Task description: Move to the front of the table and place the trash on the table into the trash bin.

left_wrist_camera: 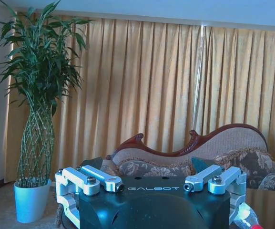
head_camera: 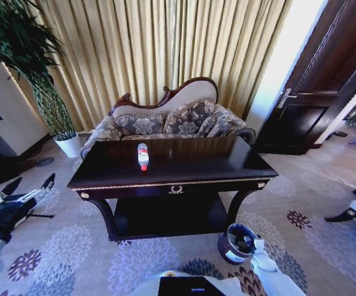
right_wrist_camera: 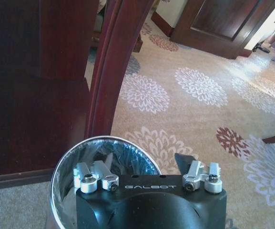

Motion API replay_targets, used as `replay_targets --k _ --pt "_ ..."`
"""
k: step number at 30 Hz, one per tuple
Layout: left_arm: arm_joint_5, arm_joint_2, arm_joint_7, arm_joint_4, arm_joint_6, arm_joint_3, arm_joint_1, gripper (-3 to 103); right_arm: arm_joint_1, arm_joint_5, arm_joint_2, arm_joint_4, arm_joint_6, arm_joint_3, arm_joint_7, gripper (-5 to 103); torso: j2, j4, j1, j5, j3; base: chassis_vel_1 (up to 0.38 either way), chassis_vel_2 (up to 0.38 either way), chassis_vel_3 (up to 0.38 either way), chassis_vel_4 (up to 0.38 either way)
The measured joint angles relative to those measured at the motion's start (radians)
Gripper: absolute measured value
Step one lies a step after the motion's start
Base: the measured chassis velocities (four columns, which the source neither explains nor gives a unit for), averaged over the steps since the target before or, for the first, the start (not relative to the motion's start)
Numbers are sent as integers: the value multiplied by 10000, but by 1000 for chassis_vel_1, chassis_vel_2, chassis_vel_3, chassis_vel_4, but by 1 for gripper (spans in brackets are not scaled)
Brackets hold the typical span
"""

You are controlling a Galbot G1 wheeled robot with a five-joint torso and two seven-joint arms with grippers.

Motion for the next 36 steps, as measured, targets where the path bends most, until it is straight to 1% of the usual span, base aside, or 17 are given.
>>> replay_targets --k 3,4,5,6,7,8,9,12,13,17,19,21,22,26,29,31,36 --pt "0 1 0 6 -17 -13 -1 100 -60 -2 13 93 -129 58 3 85 0 0 0 2 0 0 0 0 0" --pt "0 1 1 6 -23 -22 0 100 -142 53 5 316 -371 145 7 90 0 0 0 2 0 0 0 0 0" --pt "-1 -4 2 4 -25 -24 2 100 -213 185 -8 531 -579 195 7 90 0 -1 0 2 0 0 0 0 0" --pt "-1 -11 3 -5 -26 -25 2 100 -354 607 -45 1021 -996 274 9 95 0 -2 0 2 0 0 0 0 0" --pt "-1 -11 3 -5 -26 -25 2 100 -354 607 -45 1021 -996 274 9 95 0 -2 0 2 0 0 0 0 0" --pt "-1 -17 4 -18 -29 -22 3 100 -476 1064 -79 1552 -1345 357 16 99 0 -3 0 2 0 0 0 0 0" --pt "-1 -22 4 -33 -29 -4 0 100 -609 1527 -111 2194 -1681 467 22 100 0 -1 0 1 0 0 0 0 0" --pt "0 -26 -35 -35 -34 59 -32 100 -965 2124 -183 3914 -2046 807 37 100 0 3 0 0 0 0 0 0 0" --pt "0 -26 -35 -35 -34 59 -32 100 -965 2124 -183 3914 -2046 807 37 100 0 3 0 0 0 0 0 0 0" --pt "-2 6 -215 -14 -280 56 -4 100 -1541 2302 -378 6884 -2048 1430 94 100 0 3 0 -3 0 0 0 0 0" --pt "-4 14 -226 -9 -306 33 14 100 -1709 2347 -395 7514 -2052 1612 99 100 0 3 0 0 0 0 0 0 0" --pt "-8 18 -240 -7 -340 -17 62 100 -2188 2518 -411 9177 -2136 2140 104 100 0 -1 0 -3 0 0 0 0 0" --pt "-8 18 -240 -7 -340 -17 62 100 -2188 2518 -411 9177 -2136 2140 104 100 0 -1 0 -3 0 0 0 0 0" --pt "-9 -8 -254 -30 -345 -29 70 100 -3024 2590 -417 11689 -2212 2698 101 100 1 -1 -1 -2 -1 0 0 0 0" --pt "-9 -24 -254 -48 -346 -25 70 100 -3202 2509 -402 12254 -2213 2722 102 100 0 0 -1 -2 -1 0 0 0 0" --pt "-11 -48 -257 -110 -344 -21 102 100 -3473 2072 -312 13226 -2211 2587 121 100 0 1 -1 0 0 0 0 0 0" --pt "-100 -9 -252 -148 -340 -137 196 100 -3839 1199 -118 14394 -2178 1935 257 100 1 0 -1 0 -1 0 0 0 0"
